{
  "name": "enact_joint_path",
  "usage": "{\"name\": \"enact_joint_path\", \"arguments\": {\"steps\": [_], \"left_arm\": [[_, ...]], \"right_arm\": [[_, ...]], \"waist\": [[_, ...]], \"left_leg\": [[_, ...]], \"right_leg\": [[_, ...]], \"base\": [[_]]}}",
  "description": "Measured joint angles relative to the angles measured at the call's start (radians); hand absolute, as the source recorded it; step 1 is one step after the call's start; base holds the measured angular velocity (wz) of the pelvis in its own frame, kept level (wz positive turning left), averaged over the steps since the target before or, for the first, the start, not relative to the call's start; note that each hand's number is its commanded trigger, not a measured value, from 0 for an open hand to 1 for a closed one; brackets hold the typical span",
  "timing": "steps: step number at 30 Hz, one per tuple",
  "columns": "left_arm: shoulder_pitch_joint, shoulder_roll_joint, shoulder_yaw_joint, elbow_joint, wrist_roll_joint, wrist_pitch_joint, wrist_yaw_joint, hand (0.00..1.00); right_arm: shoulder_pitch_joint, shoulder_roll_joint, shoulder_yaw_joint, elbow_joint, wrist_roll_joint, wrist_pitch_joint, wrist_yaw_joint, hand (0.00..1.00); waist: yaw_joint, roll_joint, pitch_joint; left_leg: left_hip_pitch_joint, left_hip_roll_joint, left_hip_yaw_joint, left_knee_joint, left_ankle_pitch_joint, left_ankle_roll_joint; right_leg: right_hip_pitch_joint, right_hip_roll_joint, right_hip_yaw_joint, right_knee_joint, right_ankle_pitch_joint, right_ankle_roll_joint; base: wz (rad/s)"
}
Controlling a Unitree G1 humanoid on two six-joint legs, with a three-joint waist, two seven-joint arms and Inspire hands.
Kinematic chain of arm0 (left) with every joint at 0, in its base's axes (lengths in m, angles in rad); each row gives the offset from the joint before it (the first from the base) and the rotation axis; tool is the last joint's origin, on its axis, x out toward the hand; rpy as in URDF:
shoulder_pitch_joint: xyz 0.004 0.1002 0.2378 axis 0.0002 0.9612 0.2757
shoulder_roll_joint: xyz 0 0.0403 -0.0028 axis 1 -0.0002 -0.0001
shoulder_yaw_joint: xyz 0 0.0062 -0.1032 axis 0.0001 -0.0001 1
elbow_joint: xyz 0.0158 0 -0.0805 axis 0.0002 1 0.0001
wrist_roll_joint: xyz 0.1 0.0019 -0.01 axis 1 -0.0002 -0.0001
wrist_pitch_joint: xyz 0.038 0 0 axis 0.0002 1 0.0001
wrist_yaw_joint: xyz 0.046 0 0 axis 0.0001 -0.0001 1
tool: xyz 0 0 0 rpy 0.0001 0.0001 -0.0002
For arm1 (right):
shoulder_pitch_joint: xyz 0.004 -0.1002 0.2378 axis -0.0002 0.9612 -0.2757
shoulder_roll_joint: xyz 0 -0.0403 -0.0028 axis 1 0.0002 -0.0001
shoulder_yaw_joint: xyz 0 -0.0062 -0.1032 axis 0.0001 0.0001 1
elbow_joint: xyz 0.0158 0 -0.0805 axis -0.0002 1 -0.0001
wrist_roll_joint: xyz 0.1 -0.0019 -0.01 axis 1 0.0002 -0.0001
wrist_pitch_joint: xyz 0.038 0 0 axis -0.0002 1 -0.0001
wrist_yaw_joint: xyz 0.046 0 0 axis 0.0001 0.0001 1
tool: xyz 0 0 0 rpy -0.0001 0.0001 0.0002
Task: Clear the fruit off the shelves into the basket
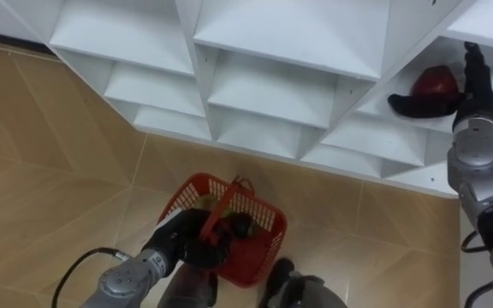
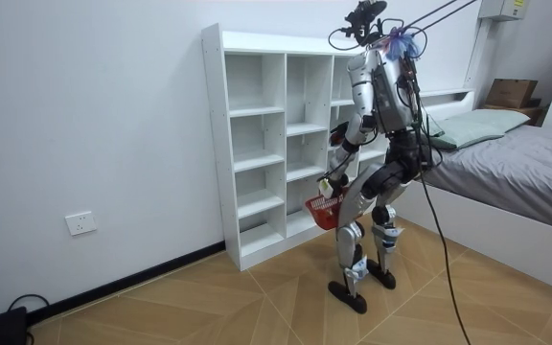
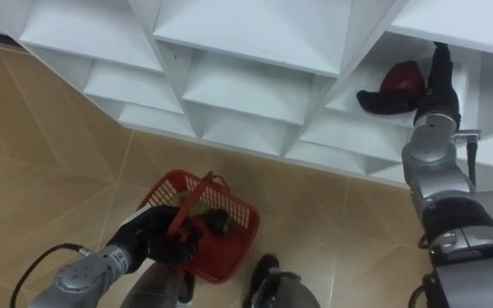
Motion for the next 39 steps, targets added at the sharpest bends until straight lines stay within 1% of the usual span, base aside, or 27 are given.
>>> {"name": "enact_joint_path", "arguments": {"steps": [2,4,10,12,15,16,17,18,19,22,26,27,29,32,39], "left_arm": [[0.002,-0.001,0.0,0.0,0.001,0.0,0.013,1.0],[0.004,0.001,0.001,0.0,0.001,0.001,0.014,1.0],[-0.004,0.002,0.0,0.001,-0.001,0.016,0.014,1.0],[-0.004,0.002,-0.004,0.001,-0.001,0.021,0.014,1.0],[-0.009,0.004,-0.004,0.001,-0.001,0.025,0.013,1.0],[-0.007,0.006,-0.004,0.001,-0.001,0.028,0.013,1.0],[-0.007,0.006,-0.004,0.001,-0.001,0.029,0.013,1.0],[-0.008,0.007,-0.004,0.001,-0.001,0.029,0.013,1.0],[-0.011,0.008,-0.005,0.001,-0.001,0.03,0.013,1.0],[-0.006,0.012,-0.007,0.001,-0.002,0.03,0.013,1.0],[-0.01,0.015,-0.007,-0.002,-0.001,0.031,0.012,1.0],[-0.011,0.015,-0.007,-0.002,-0.001,0.032,0.012,1.0],[-0.01,0.024,-0.008,-0.011,-0.001,0.034,0.009,1.0],[-0.008,0.034,-0.007,-0.012,-0.002,0.034,0.009,1.0],[-0.004,0.038,-0.008,-0.027,-0.002,0.034,0.009,1.0]], "right_arm": [[0.001,0.0,0.005,0.011,-0.005,-0.001,-0.001,0.0],[0.001,-0.001,0.009,0.019,-0.006,-0.001,0.0,0.0],[-0.001,-0.01,0.04,0.042,-0.035,-0.001,0.022,0.0],[-0.002,-0.013,0.046,0.051,-0.034,0.005,0.033,0.0],[-0.011,-0.022,0.059,0.062,-0.034,0.013,0.041,0.0],[-0.023,-0.023,0.066,0.07,-0.034,0.018,0.044,0.09],[-0.026,-0.025,0.067,0.073,-0.034,0.025,0.05,0.6],[-0.026,-0.025,0.067,0.074,-0.034,0.029,0.053,0.89],[-0.028,-0.025,0.067,0.078,-0.034,0.036,0.059,1.0],[-0.029,-0.025,0.066,0.082,-0.044,0.043,0.058,1.0],[-0.028,-0.038,0.066,0.1,-0.123,0.048,0.039,1.0],[-0.028,-0.04,0.065,0.101,-0.129,0.052,0.037,1.0],[-0.028,-0.043,0.065,0.105,-0.152,0.065,0.033,1.0],[-0.027,-0.043,0.065,0.106,-0.154,0.072,0.028,1.0],[-0.025,-0.043,0.066,0.106,-0.154,0.075,0.028,1.0]], "waist": [[0.001,0.007,-0.0004],[0.005,0.009,-0.0012],[0.0,0.008,-0.0013],[0.002,0.008,-0.0018],[0.003,0.006,-0.0018],[0.003,0.005,-0.0016],[0.002,0.004,-0.0009],[0.002,0.002,-0.0007],[0.002,0.001,-0.0013],[0.002,-0.005,-0.0003],[-0.003,-0.014,-0.0003],[-0.003,-0.014,-0.0003],[-0.003,-0.014,-0.0002],[0.0,-0.013,-0.0003],[-0.001,-0.012,-0.0005]], "left_leg": [[0.013,0.0,0.0,-0.011,0.002,0.001],[0.027,0.0,0.001,-0.025,0.006,0.0],[0.048,-0.003,0.001,-0.043,0.014,-0.001],[0.057,-0.003,0.002,-0.047,0.016,-0.001],[0.061,-0.004,0.002,-0.064,0.028,0.0],[0.061,-0.003,0.002,-0.067,0.031,0.0],[0.062,-0.004,0.002,-0.069,0.033,0.001],[0.062,-0.004,0.002,-0.069,0.034,0.001],[0.064,-0.003,0.002,-0.069,0.034,0.001],[0.065,-0.003,0.003,-0.069,0.035,0.002],[0.064,0.0,0.001,-0.07,0.037,0.003],[0.064,0.001,0.0,-0.069,0.037,0.003],[0.064,0.007,0.0,-0.068,0.037,0.003],[0.063,0.011,0.0,-0.068,0.037,0.003],[0.063,0.011,0.0,-0.076,0.037,0.003]], "right_leg": [[0.014,0.008,0.0,-0.012,0.003,0.003],[0.026,0.011,0.002,-0.025,0.007,0.004],[0.042,0.011,0.002,-0.039,0.011,0.004],[0.051,0.012,0.002,-0.046,0.012,0.004],[0.054,0.011,0.002,-0.063,0.022,0.004],[0.056,0.011,0.0,-0.069,0.027,0.004],[0.057,0.012,-0.003,-0.07,0.027,0.004],[0.058,0.012,-0.003,-0.071,0.028,0.004],[0.061,0.012,-0.003,-0.073,0.028,0.005],[0.064,0.013,-0.002,-0.076,0.031,0.007],[0.072,0.016,-0.007,-0.093,0.04,0.008],[0.074,0.018,-0.007,-0.098,0.042,0.008],[0.081,0.031,-0.006,-0.111,0.05,0.009],[0.084,0.034,-0.007,-0.12,0.055,0.008],[0.082,0.032,-0.008,-0.121,0.055,0.008]], "base": [[0.0],[0.0],[0.0],[0.0],[0.01],[0.0],[0.0],[0.05],[0.0],[0.0],[0.0],[0.0],[0.0],[-0.01],[0.0]]}}
